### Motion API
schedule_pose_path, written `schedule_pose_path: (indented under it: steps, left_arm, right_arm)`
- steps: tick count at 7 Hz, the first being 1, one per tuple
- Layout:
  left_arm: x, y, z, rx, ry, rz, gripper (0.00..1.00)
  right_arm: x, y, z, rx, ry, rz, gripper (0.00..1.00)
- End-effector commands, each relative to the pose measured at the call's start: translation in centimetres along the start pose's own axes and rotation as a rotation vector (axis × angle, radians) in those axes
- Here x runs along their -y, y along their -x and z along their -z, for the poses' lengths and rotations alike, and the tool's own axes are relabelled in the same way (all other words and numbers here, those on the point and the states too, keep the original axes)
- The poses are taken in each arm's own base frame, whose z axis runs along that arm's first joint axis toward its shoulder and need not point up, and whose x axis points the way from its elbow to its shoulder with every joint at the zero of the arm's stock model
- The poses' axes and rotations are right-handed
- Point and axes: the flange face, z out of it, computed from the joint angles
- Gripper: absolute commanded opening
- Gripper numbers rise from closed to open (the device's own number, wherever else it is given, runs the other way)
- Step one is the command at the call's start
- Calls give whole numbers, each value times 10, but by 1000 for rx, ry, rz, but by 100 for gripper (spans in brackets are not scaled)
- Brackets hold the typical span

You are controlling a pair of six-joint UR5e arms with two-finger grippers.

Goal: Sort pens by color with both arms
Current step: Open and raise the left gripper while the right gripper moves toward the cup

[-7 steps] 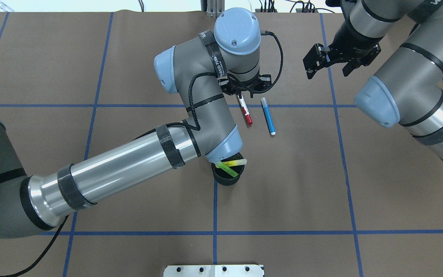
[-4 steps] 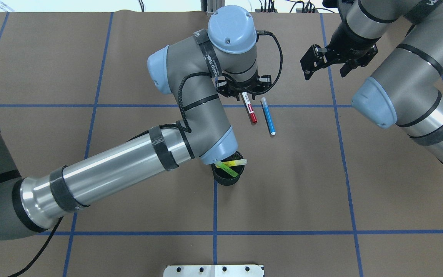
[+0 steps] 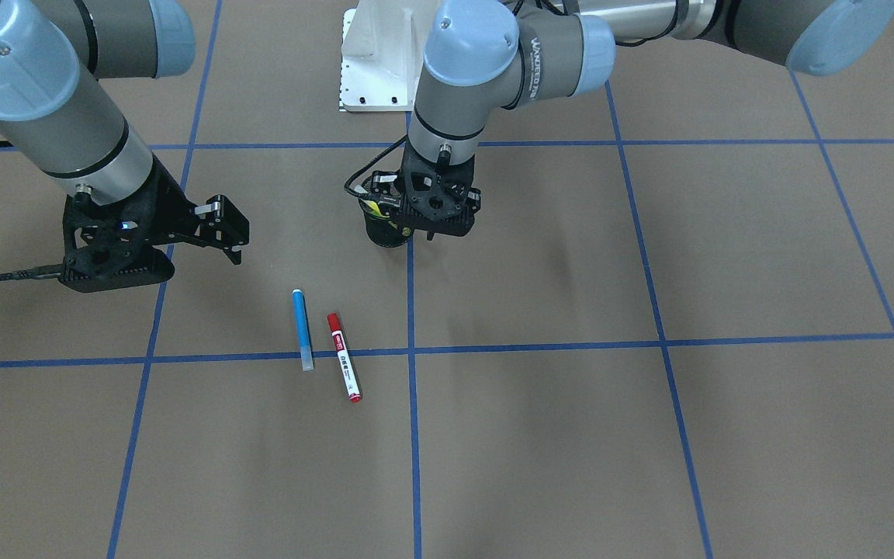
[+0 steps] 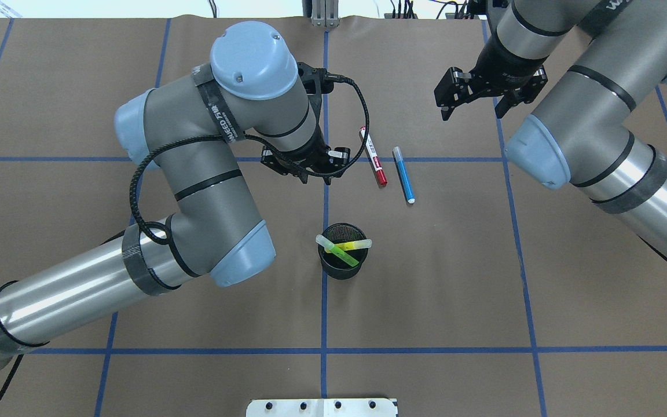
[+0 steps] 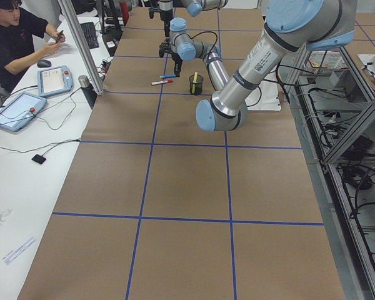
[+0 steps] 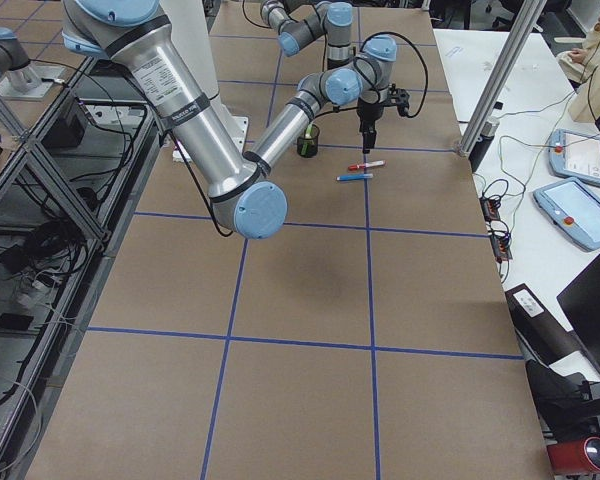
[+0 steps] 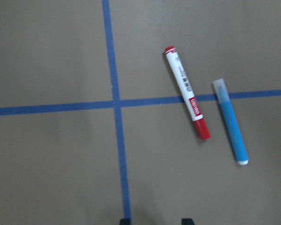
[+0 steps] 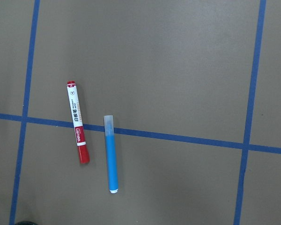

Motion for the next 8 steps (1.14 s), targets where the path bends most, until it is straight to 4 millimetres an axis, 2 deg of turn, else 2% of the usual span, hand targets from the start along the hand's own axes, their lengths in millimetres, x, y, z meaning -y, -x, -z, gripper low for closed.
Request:
schedule_pose_path:
  steps: [1,2,4,5,6,7,8]
  left_arm:
    - [-7,9,9,40,47,-84,47]
    - [-11,19,-2,54,64,-80,47]
    - [-16,17,-7,18,136,-70,47]
    - [-17,38,-2,7,156,-53,47]
    - [-26,70,9,8,146,-78,47]
    - [-27,90,17,42,160,-117,47]
    - [-20,101,27,61,157,-119,47]
  right_arm:
    - [2,3,-7,4,0,-25,99]
    - [3,3,-8,1,1,-26,99]
    - [3,6,-5,7,-3,-33,99]
    - [-6,45,-3,34,1,-97,99]
    - [-14,77,-3,33,-22,-144,99]
    - [-21,103,-4,39,-31,-206,99]
    - [-12,132,-6,53,-36,-310,99]
